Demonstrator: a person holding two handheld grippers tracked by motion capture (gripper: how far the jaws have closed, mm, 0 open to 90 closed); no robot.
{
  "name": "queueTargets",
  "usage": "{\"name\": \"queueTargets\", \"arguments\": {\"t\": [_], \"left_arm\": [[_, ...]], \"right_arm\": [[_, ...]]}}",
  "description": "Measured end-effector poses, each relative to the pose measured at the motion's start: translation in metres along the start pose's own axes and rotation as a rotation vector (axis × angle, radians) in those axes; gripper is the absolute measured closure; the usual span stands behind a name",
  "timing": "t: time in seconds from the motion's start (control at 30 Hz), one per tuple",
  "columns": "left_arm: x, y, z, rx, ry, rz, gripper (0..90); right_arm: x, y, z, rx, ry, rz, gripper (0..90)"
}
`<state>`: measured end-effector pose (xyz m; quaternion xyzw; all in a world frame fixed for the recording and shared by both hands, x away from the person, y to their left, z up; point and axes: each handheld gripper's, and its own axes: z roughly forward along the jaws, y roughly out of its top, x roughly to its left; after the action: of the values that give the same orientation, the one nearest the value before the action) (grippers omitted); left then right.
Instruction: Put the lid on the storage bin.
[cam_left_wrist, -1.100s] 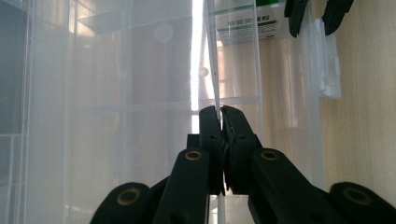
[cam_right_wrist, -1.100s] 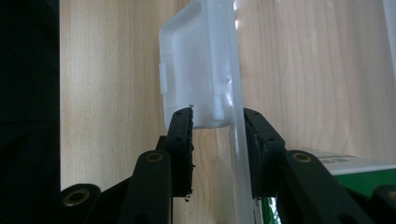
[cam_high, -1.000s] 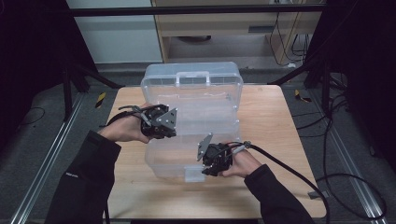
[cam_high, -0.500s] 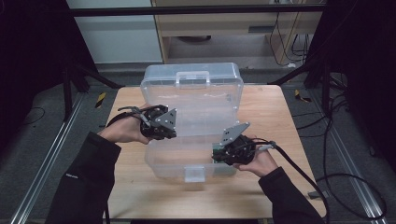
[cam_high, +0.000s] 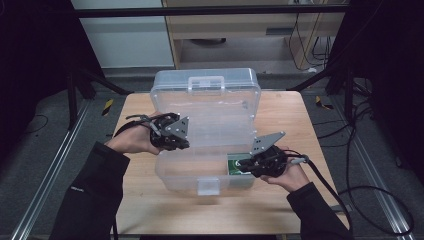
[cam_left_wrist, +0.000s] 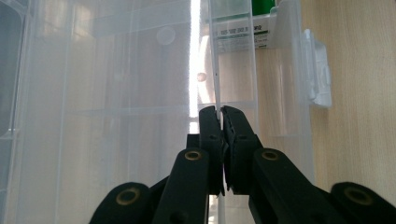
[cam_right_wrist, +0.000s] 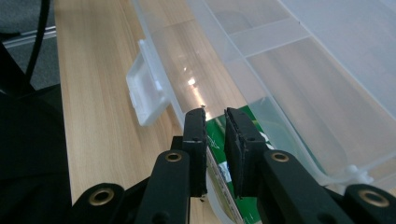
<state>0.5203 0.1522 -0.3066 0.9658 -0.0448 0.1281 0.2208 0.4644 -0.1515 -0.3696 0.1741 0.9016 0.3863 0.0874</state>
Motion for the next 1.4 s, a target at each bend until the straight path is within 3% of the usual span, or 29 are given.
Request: {"name": "queueTargets", "arguments": {"t": [0.17,0.27,0.3,0.33,0.37,0.4,0.57,0.77,1.0,1.13,1.17,1.2,1.23,1.4], "left_arm": [[0.0,-0.002,0.0,-0.01,-0.003,-0.003,86.2],[0.0,-0.001,0.0,-0.01,-0.001,-0.003,86.2],[0.0,-0.001,0.0,-0.01,-0.001,-0.003,86.2],[0.0,-0.001,0.0,-0.01,-0.001,-0.003,86.1],[0.0,-0.001,0.0,-0.01,-0.001,-0.003,86.1],[0.0,-0.001,0.0,-0.01,0.0,-0.002,86.0],[-0.001,-0.001,0.0,-0.011,0.002,0.0,86.0],[0.0,-0.003,0.0,-0.018,0.002,0.004,85.8],[-0.001,-0.003,0.0,-0.024,0.003,-0.004,85.7],[-0.001,-0.004,0.0,-0.028,-0.001,-0.007,85.8],[-0.004,-0.005,0.001,-0.029,-0.005,-0.053,85.7],[-0.002,-0.004,0.001,-0.031,0.0,-0.006,85.7],[-0.002,-0.004,0.0,-0.023,0.001,0.002,85.8],[-0.003,-0.005,0.001,-0.032,-0.002,-0.006,85.7]], "right_arm": [[-0.003,0.004,-0.01,-0.092,-0.004,0.022,79.8],[-0.006,0.008,-0.021,-0.185,-0.01,0.046,81.7],[-0.006,0.008,-0.021,-0.185,-0.01,0.046,81.7],[-0.01,0.012,-0.028,-0.253,-0.035,0.072,82.3],[-0.01,0.012,-0.028,-0.253,-0.035,0.072,82.3],[-0.016,0.014,-0.034,-0.309,-0.075,0.102,83.2],[-0.034,0.018,-0.039,-0.399,-0.143,0.182,87.8],[-0.056,0.021,-0.035,-0.428,-0.241,0.255,90.0],[-0.077,0.022,-0.033,-0.442,-0.315,0.304,90.0],[-0.085,0.023,-0.033,-0.447,-0.327,0.33,90.0],[-0.086,0.023,-0.033,-0.45,-0.333,0.335,90.0],[-0.087,0.023,-0.033,-0.447,-0.333,0.341,90.0],[-0.088,0.023,-0.032,-0.447,-0.334,0.349,90.0],[-0.093,0.023,-0.032,-0.444,-0.341,0.361,90.0]]}}
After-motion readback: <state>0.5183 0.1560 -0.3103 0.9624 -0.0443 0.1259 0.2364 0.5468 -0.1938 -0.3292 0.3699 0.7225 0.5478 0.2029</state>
